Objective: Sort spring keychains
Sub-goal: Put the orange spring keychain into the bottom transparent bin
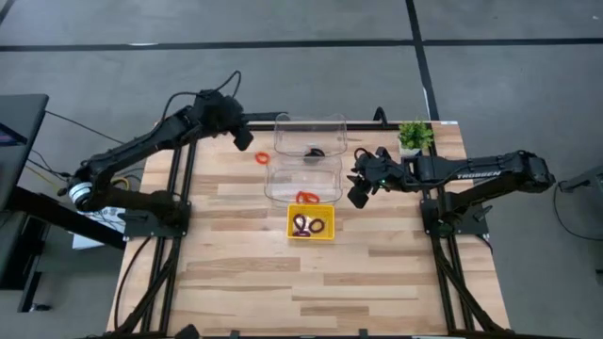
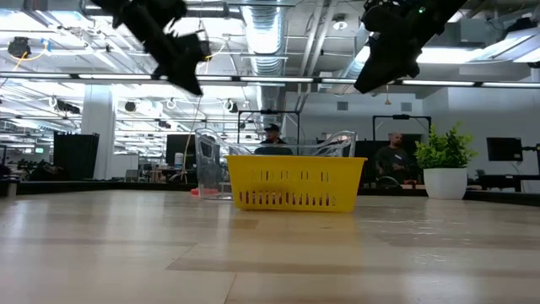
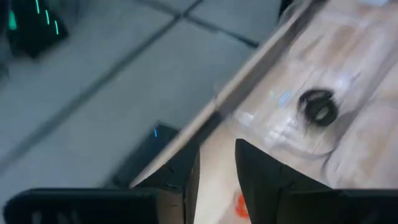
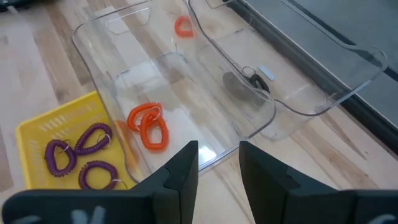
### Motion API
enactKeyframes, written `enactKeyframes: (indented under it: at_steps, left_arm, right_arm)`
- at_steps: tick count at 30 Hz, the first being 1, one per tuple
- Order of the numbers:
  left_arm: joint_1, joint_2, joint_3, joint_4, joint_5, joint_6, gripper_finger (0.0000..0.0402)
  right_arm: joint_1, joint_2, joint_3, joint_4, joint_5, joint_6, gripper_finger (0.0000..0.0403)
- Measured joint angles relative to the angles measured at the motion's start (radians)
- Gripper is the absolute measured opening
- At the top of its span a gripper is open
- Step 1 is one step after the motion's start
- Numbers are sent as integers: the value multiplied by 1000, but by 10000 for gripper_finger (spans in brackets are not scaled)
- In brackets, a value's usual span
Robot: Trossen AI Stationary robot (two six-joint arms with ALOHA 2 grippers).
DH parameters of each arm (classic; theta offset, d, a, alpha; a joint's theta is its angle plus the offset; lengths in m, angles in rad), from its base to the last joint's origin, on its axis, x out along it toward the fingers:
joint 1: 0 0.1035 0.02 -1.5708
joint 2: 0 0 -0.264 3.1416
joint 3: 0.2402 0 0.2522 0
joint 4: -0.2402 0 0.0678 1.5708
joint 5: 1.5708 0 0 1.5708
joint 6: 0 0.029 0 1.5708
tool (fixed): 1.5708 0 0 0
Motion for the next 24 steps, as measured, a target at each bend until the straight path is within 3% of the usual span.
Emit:
enactKeyframes:
  at_steps: [9, 17, 24]
  left_arm:
    - [138, 101, -192, 12, 229, -144, 100]
    - [109, 247, -220, 99, 334, -295, 100]
    - [110, 314, -219, 139, 328, -421, 100]
  right_arm:
    - [4, 0, 0, -30, 5, 0, 107]
    - [4, 0, 0, -30, 5, 0, 107]
    - [4, 0, 0, -37, 5, 0, 107]
